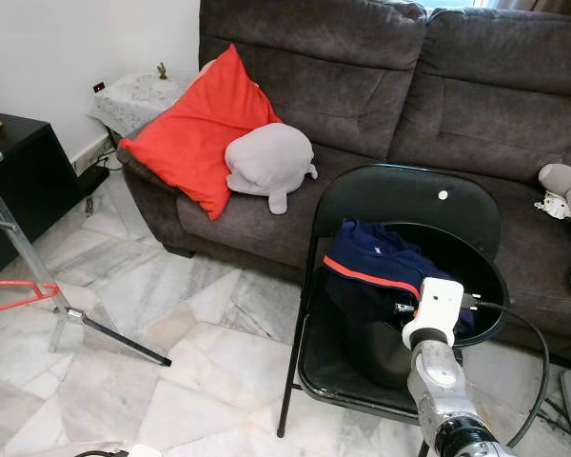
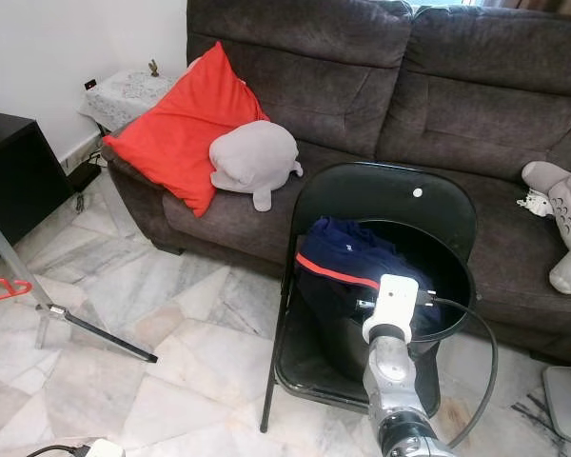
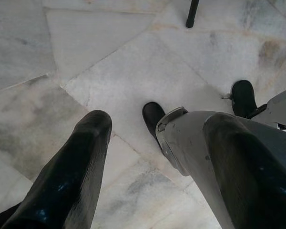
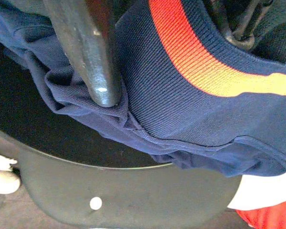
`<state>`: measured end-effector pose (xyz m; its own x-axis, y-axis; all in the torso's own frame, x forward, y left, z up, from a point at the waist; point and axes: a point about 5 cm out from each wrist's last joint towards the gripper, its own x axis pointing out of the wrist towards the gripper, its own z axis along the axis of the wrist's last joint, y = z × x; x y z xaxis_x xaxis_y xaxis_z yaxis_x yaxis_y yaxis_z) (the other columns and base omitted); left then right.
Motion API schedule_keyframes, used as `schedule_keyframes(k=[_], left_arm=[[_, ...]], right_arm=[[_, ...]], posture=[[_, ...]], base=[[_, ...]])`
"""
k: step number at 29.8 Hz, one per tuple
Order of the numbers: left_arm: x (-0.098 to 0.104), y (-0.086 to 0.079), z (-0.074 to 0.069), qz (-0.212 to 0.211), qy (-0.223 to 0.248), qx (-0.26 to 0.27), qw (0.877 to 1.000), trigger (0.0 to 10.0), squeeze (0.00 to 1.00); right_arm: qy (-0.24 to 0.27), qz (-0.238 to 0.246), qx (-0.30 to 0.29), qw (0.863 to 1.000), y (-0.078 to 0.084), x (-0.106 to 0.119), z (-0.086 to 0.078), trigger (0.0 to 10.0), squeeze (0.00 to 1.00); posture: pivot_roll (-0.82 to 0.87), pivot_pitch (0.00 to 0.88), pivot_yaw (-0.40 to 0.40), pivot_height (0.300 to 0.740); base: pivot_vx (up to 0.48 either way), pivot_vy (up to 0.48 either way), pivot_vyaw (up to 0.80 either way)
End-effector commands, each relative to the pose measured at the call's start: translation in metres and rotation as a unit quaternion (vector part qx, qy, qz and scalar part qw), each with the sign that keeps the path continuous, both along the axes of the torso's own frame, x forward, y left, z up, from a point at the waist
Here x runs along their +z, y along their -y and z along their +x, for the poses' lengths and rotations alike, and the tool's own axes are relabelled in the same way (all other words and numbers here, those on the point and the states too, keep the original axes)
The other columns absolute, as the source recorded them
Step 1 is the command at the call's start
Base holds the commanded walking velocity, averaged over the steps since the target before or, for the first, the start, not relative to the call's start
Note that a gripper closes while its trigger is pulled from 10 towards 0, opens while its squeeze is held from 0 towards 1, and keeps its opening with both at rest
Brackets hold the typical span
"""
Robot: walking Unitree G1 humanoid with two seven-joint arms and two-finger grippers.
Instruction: Hang hanger
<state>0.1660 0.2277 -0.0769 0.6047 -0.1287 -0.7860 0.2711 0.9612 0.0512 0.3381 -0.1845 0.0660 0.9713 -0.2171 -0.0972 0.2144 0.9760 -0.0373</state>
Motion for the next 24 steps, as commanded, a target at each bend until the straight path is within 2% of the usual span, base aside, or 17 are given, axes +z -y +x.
schedule_keyframes(k=[1, 11, 19, 24], left_arm=[[-0.002, -0.003, -0.006, 0.006, -0.011, -0.012, 1.0, 10.0, 0.0], [-0.002, -0.003, -0.006, 0.005, -0.011, -0.012, 1.0, 10.0, 0.0], [-0.002, -0.003, -0.006, 0.004, -0.011, -0.012, 1.0, 10.0, 0.0], [-0.002, -0.002, -0.007, 0.003, -0.013, -0.014, 1.0, 10.0, 0.0]], right_arm=[[0.012, -0.012, -0.01, 1.0, 0.005, 0.003, 0.0, 0.0, 0.0], [0.057, -0.012, -0.005, 0.998, -0.001, 0.022, 0.009, 0.0, 0.0], [0.072, -0.015, -0.005, 0.997, -0.003, 0.034, 0.015, 0.0, 0.0], [0.105, -0.015, -0.006, 0.994, -0.001, 0.052, 0.022, 0.0, 0.0]], posture=[[0.04, 0.108, -0.008, 0.74], [0.03, 0.105, -0.008, 0.74], [0.03, 0.1, -0.009, 0.74], [0.03, 0.09, -0.008, 0.74]], base=[[0.0, 0.0, 0.0], [0.0, 0.0, 0.0], [0.0, 0.0, 0.0], [0.0, 0.0, 0.0]])
